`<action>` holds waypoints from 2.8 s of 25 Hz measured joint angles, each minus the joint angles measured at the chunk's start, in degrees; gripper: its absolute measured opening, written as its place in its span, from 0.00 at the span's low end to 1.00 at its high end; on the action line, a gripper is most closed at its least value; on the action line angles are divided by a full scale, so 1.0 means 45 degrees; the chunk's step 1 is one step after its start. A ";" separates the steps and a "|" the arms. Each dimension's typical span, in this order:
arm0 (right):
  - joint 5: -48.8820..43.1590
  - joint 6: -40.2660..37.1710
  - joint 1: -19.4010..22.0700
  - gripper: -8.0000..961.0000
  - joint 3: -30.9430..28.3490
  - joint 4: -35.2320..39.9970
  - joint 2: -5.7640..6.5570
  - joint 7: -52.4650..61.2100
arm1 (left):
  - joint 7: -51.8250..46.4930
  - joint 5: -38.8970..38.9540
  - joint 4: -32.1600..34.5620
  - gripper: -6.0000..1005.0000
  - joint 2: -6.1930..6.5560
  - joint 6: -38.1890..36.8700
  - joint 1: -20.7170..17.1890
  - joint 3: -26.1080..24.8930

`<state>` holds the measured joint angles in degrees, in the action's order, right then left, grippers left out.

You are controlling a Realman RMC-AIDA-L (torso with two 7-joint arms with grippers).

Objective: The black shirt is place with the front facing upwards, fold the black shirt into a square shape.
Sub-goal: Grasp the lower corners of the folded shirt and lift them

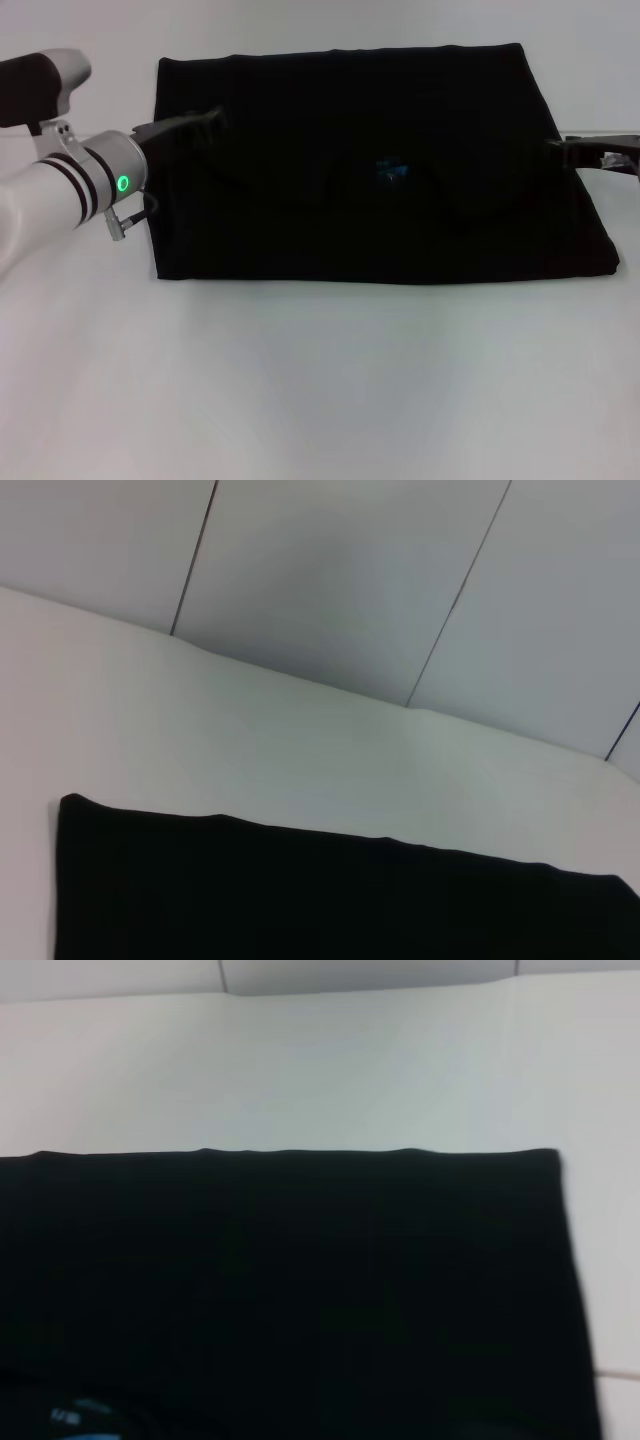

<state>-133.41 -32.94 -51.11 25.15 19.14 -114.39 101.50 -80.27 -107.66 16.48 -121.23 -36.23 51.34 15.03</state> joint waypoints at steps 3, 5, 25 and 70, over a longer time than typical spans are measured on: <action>0.0001 -0.0282 0.0288 0.34 -0.0019 0.0710 -0.0201 0.0078 | -0.0653 -0.0089 0.0215 0.26 0.0159 -0.0738 -0.0181 0.0164; 0.0076 -0.0754 0.0590 0.38 -0.0086 0.1397 -0.0350 0.0181 | -0.1405 -0.0086 0.0531 0.33 0.0302 -0.1608 -0.0437 0.0590; 0.1244 -0.9652 0.2954 0.76 0.0280 0.3487 0.1302 0.4002 | -0.3036 -0.0359 0.4055 0.73 0.1205 -0.9623 -0.4409 0.3150; 0.1261 -0.8756 0.2663 0.75 0.0306 0.3618 0.1373 0.5296 | -0.3559 -0.3474 0.3349 0.47 0.0764 -0.3807 -0.3781 0.6310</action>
<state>-127.74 -72.34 -39.13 26.53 35.43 -108.21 125.33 -96.29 -123.29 31.55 -117.79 -53.36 34.32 43.42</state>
